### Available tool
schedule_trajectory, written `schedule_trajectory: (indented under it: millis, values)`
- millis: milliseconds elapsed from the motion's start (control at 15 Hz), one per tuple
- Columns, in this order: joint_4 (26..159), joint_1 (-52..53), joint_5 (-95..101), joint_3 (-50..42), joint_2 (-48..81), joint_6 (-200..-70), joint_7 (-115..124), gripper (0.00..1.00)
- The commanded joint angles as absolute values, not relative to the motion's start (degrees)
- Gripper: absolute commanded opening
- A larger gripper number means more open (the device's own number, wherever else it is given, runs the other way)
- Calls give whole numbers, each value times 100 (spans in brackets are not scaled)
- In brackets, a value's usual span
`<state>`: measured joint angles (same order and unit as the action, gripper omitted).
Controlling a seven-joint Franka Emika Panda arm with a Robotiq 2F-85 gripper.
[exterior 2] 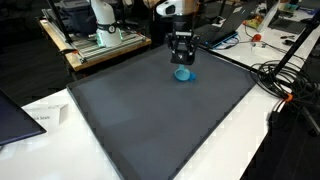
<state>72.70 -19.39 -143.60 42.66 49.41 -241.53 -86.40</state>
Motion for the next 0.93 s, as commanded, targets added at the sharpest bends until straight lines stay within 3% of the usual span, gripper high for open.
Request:
schedule_trajectory:
  millis: [0,867]
  values:
    - [7287,-2370,-14381,4776,5070,-24261,-8787,28]
    - [7246,-3082,-14384,5551,5483,-24258,-8915,28]
